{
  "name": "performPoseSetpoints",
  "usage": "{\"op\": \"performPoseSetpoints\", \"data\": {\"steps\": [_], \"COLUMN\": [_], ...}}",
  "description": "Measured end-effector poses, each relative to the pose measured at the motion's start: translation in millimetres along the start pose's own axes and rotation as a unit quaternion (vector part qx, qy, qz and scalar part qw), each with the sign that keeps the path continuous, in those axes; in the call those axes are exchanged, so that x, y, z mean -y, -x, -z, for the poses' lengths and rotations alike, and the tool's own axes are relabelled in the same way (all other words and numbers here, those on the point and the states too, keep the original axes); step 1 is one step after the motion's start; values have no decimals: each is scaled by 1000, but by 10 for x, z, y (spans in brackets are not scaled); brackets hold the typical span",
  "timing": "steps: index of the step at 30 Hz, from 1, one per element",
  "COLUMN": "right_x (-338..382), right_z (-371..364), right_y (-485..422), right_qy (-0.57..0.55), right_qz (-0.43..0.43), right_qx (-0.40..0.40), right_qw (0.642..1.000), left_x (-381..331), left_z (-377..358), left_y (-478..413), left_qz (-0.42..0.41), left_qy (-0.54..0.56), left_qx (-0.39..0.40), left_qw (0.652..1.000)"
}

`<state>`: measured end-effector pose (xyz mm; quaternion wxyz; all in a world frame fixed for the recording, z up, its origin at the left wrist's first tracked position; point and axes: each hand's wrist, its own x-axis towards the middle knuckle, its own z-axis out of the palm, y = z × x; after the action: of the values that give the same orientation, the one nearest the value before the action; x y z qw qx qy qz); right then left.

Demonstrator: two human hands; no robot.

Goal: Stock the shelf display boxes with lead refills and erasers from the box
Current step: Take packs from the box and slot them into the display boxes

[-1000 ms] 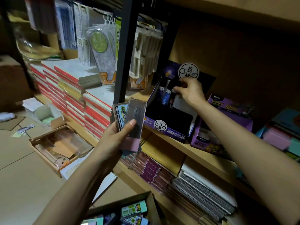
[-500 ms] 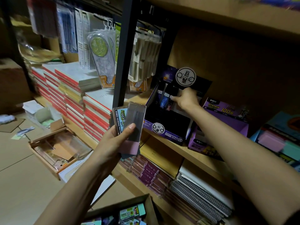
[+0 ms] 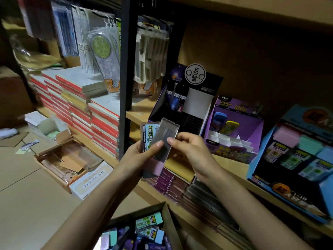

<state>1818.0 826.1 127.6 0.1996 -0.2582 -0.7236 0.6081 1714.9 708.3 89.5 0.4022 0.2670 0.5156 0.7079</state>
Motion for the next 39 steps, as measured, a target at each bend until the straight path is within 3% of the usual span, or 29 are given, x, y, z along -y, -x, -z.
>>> {"op": "performPoseSetpoints", "data": {"steps": [5,14,20,23,25,27,29,30,32,34,39], "right_x": [59,32,-86,-90,-47,-37,-67,-93,-164,-219,-281], "right_z": [198,80,-130,-152,-112,-41,29,40,8,-61,-68], "right_y": [55,119,199,224,219,201,213,238,296,336,302], "right_qy": [-9,238,278,287,247,181,105,48,-116,-242,-352], "right_qz": [11,111,158,170,168,151,59,-11,-130,-169,-161], "right_qx": [-54,-93,-73,-5,4,-49,-73,-41,58,105,33], "right_qw": [998,960,945,943,954,971,990,998,983,950,921], "left_x": [36,162,201,183,169,140,99,76,51,51,31], "left_z": [-44,-200,-210,-182,-170,-180,-189,-200,-213,-222,-147], "left_y": [13,-53,-73,-66,-57,-50,-54,-50,-34,-8,11], "left_qz": [18,53,73,50,29,18,-9,-22,-37,-31,-6], "left_qy": [10,105,111,104,101,121,144,144,125,97,62], "left_qx": [-6,40,67,45,13,-16,-40,-48,-53,-50,-36], "left_qw": [1000,992,989,992,994,992,989,988,990,994,997]}}
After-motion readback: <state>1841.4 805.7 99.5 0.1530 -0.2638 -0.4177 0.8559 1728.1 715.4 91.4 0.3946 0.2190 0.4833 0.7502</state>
